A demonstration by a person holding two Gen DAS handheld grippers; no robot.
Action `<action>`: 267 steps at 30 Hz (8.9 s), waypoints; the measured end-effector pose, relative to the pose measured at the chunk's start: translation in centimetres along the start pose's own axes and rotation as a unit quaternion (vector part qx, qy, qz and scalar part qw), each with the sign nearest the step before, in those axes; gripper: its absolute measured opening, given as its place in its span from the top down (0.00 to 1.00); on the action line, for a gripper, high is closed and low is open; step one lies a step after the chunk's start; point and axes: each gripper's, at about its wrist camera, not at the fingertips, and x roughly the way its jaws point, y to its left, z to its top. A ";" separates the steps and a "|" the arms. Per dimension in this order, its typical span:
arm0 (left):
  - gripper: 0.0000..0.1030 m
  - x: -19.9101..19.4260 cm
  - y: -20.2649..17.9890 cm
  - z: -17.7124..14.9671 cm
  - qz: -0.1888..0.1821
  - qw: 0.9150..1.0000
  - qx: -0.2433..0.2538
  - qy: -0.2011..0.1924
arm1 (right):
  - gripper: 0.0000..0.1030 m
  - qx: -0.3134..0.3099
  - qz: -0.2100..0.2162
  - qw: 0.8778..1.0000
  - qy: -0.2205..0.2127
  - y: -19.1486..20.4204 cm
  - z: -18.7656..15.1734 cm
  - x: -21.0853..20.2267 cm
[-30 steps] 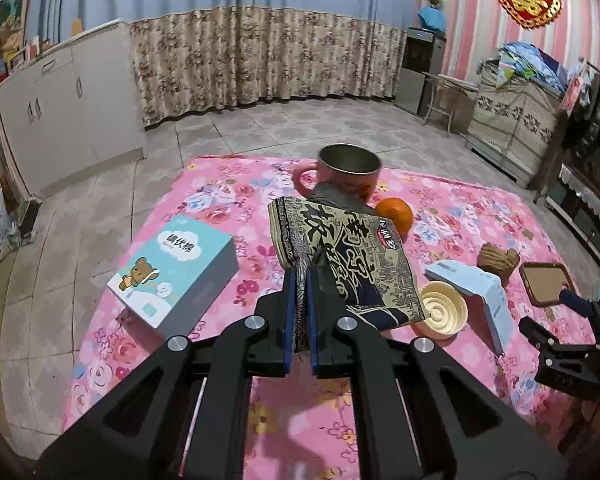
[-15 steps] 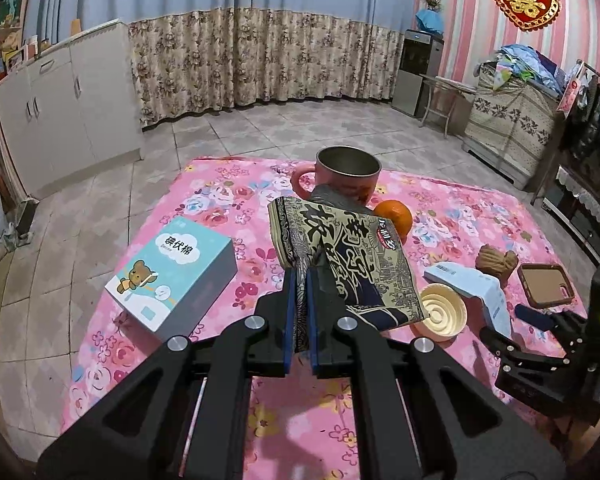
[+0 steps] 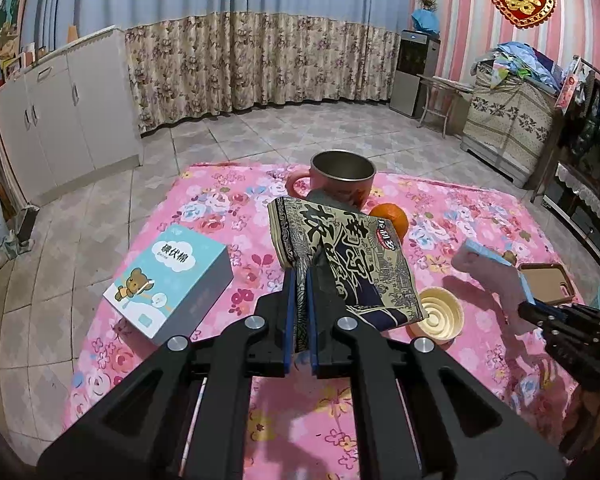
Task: Collect trash
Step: 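Grasp the light blue flat packet with the right gripper while the left holds the package, then carry both items over the teal basket and open the left gripper, then open the right gripper to drop the blue packet into the basket, then move the left gripper to the gold round tin lid and grasp it, then grasp the tan crumpled paper with the right gripper while the left holds the tin lid, then lift the gold tin lid and crumpled paper and carry both over the teal basket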
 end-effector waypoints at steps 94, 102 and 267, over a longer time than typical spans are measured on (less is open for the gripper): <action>0.05 -7.0 -34.4 -3.3 -0.149 0.972 0.167 -0.078 | 0.90 0.244 -0.217 0.943 -0.060 -30.1 -13.8 -17.4; 0.05 -6.9 -29.8 -2.7 -0.124 0.980 0.137 -0.070 | 0.35 0.237 -0.242 0.938 -0.069 -29.1 -13.6 -17.9; 0.94 5.1 -0.6 1.9 -0.008 0.999 -0.012 0.029 | 0.54 0.033 -0.074 0.996 -0.038 -2.7 3.0 0.3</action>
